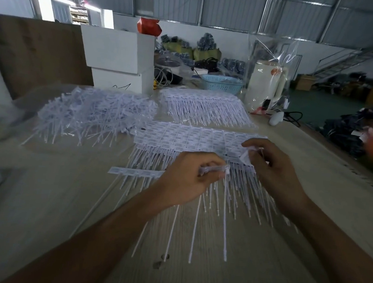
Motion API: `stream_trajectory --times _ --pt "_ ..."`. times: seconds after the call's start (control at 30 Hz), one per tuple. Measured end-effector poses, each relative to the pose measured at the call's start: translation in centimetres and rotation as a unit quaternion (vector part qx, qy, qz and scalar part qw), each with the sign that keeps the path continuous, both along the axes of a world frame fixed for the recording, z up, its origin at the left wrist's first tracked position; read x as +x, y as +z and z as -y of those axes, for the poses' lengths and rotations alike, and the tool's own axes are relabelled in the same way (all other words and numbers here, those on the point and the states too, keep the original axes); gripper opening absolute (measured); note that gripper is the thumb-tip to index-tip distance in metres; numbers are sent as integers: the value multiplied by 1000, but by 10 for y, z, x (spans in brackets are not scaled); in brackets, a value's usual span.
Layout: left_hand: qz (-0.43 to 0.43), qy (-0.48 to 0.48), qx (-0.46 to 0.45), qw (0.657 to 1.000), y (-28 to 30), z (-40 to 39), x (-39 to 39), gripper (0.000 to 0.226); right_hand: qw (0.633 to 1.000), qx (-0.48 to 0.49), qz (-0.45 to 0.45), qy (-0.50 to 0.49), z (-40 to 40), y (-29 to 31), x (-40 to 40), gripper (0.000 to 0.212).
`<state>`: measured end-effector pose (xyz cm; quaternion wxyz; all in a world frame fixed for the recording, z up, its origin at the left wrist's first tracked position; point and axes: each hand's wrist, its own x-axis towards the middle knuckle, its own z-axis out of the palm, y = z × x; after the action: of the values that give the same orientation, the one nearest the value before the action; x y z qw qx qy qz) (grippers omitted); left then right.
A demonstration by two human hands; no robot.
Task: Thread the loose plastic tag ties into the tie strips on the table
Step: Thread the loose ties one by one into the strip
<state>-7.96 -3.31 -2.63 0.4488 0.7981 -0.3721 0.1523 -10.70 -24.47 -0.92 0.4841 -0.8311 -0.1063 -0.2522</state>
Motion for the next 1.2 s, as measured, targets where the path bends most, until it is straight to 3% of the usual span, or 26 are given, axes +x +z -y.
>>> stream_trajectory --times 0.1,0.23,0.33,0.5,0.63,0.73,0.9,1.0,1.1,1.2 --pt "-10 19 -22 1000 1 -3 2 21 998 38 -45 35 5 3 -4 30" --pt "4 35 -13 999 1 -7 3 20 990 29 -114 73 -8 1 -8 66" --pt "9 27 -7 1000 2 -5 2 21 989 15 -112 97 -16 2 -10 38" --pt "22 29 -9 999 0 -4 1 18 983 50 -125 126 -12 3 -11 30" --pt "23 39 -21 999 -1 -4 3 16 971 86 -154 160 -15 -1 -10 48" --pt "26 48 -24 998 -1 -4 4 14 969 38 -158 185 -19 0 -13 17" --pt "35 53 -6 998 -3 -3 2 15 970 -22 -168 175 -21 -3 -13 27" --pt "31 50 -8 998 -3 -3 1 15 973 -48 -168 151 -25 -5 -13 19" --pt "25 52 -14 998 -3 -3 1 15 971 -44 -183 145 -24 -4 -13 33" --pt "27 48 -19 998 -2 -3 1 16 961 -43 -220 162 -18 -3 -13 34"
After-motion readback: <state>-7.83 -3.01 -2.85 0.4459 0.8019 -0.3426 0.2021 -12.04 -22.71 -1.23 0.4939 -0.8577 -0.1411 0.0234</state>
